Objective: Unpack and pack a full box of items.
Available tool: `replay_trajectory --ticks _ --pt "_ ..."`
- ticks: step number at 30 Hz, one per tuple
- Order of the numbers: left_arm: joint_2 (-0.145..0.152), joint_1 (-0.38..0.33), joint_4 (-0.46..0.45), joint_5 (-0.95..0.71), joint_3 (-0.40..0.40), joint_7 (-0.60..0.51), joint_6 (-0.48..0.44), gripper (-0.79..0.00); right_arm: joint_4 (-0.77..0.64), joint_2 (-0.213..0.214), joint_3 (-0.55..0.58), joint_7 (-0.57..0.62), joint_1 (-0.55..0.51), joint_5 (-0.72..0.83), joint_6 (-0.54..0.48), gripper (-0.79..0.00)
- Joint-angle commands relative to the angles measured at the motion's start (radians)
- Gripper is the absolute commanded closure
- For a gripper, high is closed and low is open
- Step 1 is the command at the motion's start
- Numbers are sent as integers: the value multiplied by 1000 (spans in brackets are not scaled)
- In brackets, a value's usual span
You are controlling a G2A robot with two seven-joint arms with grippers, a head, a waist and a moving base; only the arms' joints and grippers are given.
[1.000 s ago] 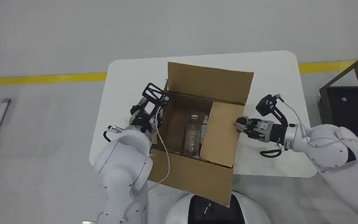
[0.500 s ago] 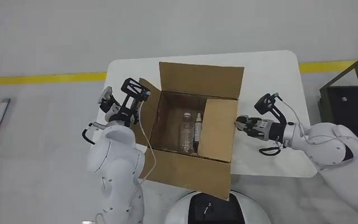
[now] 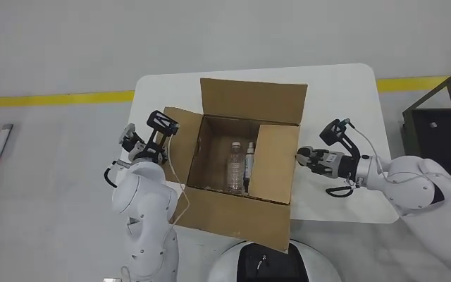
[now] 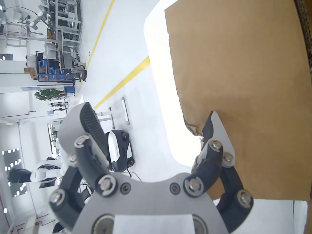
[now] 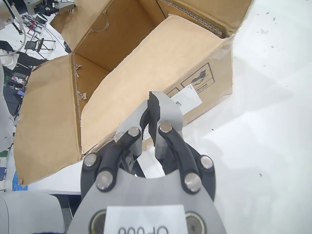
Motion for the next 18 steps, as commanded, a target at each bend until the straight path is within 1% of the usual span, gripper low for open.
replay_trajectory --ticks 1,5,8,14,18 --pt "1 7 11 -11 -8 4 8 -785 0 0 1 -1 -1 -1 1 0" --pt "3 17 12 -13 -14 9 9 -785 -1 0 4 1 -3 -2 1 0" --pt "4 25 -21 -35 -11 12 4 -785 -5 1 21 -14 -9 5 -1 0" --pt "3 52 -180 -95 23 13 -31 -785 -17 9 97 -35 -48 20 -1 0" --pt "2 71 -278 -142 73 24 -66 -785 -14 15 150 -39 -80 36 -5 0"
